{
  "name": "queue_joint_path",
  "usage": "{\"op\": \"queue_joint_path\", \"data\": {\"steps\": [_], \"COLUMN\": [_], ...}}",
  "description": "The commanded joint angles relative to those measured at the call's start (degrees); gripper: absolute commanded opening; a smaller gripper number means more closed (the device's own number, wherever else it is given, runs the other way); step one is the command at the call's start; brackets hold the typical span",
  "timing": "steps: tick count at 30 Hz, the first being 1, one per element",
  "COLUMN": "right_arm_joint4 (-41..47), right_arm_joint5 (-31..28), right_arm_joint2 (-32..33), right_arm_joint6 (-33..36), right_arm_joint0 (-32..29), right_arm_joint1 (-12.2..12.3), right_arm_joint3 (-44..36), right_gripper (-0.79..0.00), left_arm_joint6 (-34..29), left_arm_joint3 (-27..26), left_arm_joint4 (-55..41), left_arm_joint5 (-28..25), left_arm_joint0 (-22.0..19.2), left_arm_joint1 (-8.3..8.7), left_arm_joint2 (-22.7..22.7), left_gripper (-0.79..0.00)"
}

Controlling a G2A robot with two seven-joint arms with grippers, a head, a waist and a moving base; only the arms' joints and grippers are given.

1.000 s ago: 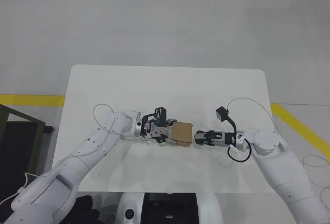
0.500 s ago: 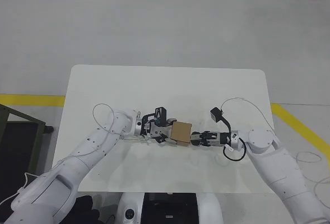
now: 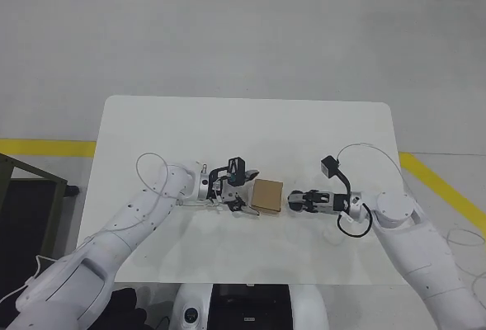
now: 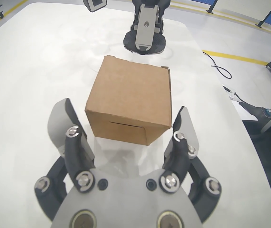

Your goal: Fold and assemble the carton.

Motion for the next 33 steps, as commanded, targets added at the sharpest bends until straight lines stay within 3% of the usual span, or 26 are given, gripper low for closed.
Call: {"op": "queue_joint_path", "data": {"steps": [1, 7, 11, 12, 21, 33], "right_arm_joint4": [0.12, 0.63, 1.36, 1.62, 1.94, -0.47], "right_arm_joint5": [-0.07, -1.45, -3.72, -4.52, -13.10, -19.21], "right_arm_joint2": [0.50, 2.15, 3.52, 3.81, 6.84, 10.62], "right_arm_joint6": [-0.09, -0.83, -1.34, -1.54, -4.23, -4.77], "right_arm_joint0": [-0.28, -0.68, -0.19, -0.03, 1.45, 6.60], "right_arm_joint1": [0.13, 0.46, 0.62, 0.63, 0.88, 1.55], "right_arm_joint3": [-0.24, -0.54, 1.04, 1.66, 4.19, 6.59], "right_gripper": [-0.677, -0.403, -0.025, 0.000, 0.000, 0.000], "left_arm_joint6": [0.68, 5.33, 7.27, 7.31, 5.19, -12.88], "left_arm_joint3": [-0.33, -1.33, -1.41, -1.40, -1.52, -1.93], "left_arm_joint4": [0.45, 1.85, 1.70, 1.42, -7.96, -26.41], "left_arm_joint5": [0.20, 0.34, 0.61, 0.75, 1.24, -0.75], "left_arm_joint0": [0.16, 1.35, 2.22, 2.35, 4.26, 5.35], "left_arm_joint1": [0.18, 1.34, 2.34, 2.55, 4.00, 5.96], "left_arm_joint2": [-0.25, -2.19, -4.49, -5.11, -11.88, -21.03], "left_gripper": [0.000, 0.000, 0.000, 0.000, 0.000, 0.000]}}
